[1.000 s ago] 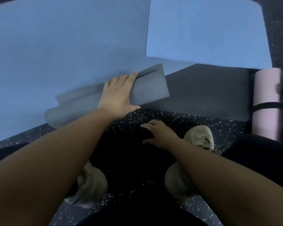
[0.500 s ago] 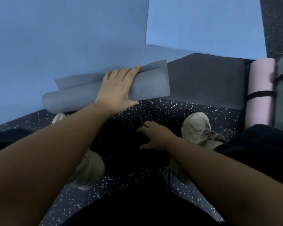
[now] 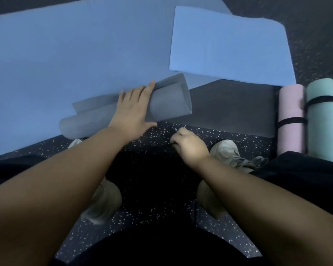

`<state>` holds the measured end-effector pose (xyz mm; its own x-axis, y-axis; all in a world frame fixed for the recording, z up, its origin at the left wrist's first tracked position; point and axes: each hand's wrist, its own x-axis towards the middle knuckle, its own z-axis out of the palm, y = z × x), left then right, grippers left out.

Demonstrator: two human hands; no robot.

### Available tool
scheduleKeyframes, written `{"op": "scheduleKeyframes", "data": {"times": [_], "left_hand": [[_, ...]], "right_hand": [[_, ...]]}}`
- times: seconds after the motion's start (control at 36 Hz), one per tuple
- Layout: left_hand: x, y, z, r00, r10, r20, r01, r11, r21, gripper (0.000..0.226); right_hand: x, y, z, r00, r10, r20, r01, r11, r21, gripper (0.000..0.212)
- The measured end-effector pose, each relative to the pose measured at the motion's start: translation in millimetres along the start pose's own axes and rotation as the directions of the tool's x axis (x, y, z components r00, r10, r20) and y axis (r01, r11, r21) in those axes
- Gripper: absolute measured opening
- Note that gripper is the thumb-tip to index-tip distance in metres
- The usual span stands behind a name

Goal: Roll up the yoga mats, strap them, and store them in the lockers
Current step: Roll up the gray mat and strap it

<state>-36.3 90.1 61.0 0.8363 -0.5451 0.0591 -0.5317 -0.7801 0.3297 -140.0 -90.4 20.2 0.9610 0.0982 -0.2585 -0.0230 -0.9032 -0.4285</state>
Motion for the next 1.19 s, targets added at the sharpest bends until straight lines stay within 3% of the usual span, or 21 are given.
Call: {"op": "scheduleKeyframes", "data": {"times": [0.22, 0.44, 0.53, 0.75, 0.92, 1.06, 1.19], "left_hand": [[-12, 24, -37, 0.997, -0.056, -0.061, 0.047, 0.991, -0.126, 0.108], [-29, 55, -76, 0.985, -0.160, -0.058, 0.127, 0.919, -0.374, 0.128], [-35, 65, -83, 0.988, -0.152, -0.012, 0.136, 0.909, -0.393, 0.135], [-47, 96, -93, 0.980, -0.198, -0.025, 0.165, 0.877, -0.452, 0.113], [-49, 107, -96, 0.979, -0.200, -0.048, 0.150, 0.853, -0.499, 0.110], [-51, 105, -92, 0.972, -0.234, -0.030, 0.184, 0.831, -0.525, 0.108], [-50, 107, -87, 0.974, -0.226, -0.016, 0.184, 0.830, -0.526, 0.105]], "right_hand": [[-13, -18, -57, 0.922, 0.010, -0.387, 0.009, 0.999, 0.048, 0.017], [-45, -34, -133, 0.859, 0.062, -0.508, -0.010, 0.994, 0.105, 0.027], [-58, -42, -162, 0.829, -0.012, -0.560, 0.058, 0.996, 0.065, 0.029], [-84, -67, -220, 0.781, -0.159, -0.604, 0.184, 0.983, -0.021, 0.030], [-90, -83, -228, 0.826, -0.114, -0.553, 0.138, 0.990, 0.002, 0.033], [-87, -84, -213, 0.902, -0.022, -0.432, 0.140, 0.960, 0.243, 0.052], [-86, -90, -212, 0.927, -0.065, -0.370, 0.156, 0.963, 0.221, 0.063]]}}
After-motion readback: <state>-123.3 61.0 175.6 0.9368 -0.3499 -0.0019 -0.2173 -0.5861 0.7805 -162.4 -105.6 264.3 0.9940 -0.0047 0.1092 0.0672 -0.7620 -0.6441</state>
